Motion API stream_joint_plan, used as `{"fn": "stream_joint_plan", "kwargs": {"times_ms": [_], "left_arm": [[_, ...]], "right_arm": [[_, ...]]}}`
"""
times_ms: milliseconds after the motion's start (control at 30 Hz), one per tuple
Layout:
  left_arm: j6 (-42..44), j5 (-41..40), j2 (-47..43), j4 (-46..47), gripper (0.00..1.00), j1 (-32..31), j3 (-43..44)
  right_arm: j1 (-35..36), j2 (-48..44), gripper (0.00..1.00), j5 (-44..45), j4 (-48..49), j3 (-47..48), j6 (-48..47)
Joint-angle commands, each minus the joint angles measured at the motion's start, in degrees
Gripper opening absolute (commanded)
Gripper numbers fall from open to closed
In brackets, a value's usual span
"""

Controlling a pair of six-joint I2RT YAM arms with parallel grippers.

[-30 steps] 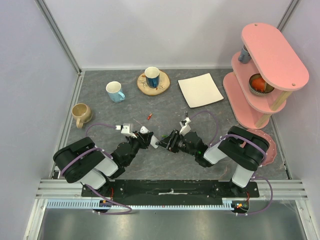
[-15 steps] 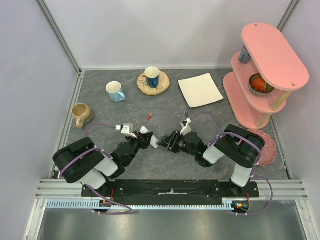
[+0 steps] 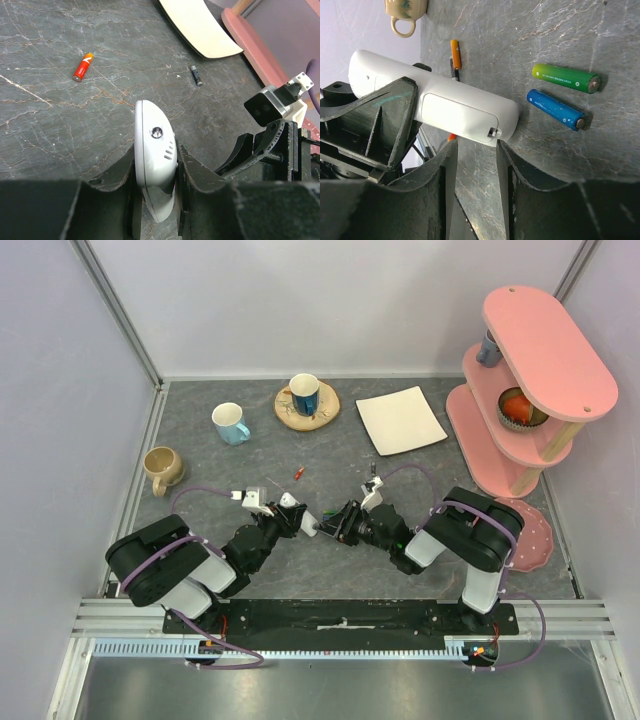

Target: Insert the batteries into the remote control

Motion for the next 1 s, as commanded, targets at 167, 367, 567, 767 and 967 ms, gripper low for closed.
{"fn": "stream_joint_plan", "kwargs": {"times_ms": [167, 367, 567, 767, 967], "left_arm": [[-0.9, -1.4, 0.2, 17.1, 0.02, -0.6, -3.4], [-1.1, -1.3, 0.2, 17.0, 0.02, -0.6, -3.4], [-1.3, -0.9, 0.4, 17.1, 0.02, -0.6, -3.4], [-1.5, -0.7, 0.3, 17.1, 0.02, -0.6, -3.4], [-1.5, -0.5, 0.2, 17.1, 0.02, -0.6, -3.4]], "right_arm": [[-0.2, 1.5, 0.43, -1.2, 4.6, 1.5, 0.4], [-0.2, 2.6, 0.43, -1.4, 5.5, 1.8, 0.8], [-0.2, 2.8, 0.43, -1.4, 6.0, 2.2, 1.0], [-0.2, 2.8, 0.42, -1.4, 6.0, 2.9, 1.0], [-0.2, 3.1, 0.42, -1.2, 6.0, 2.9, 1.0]]}}
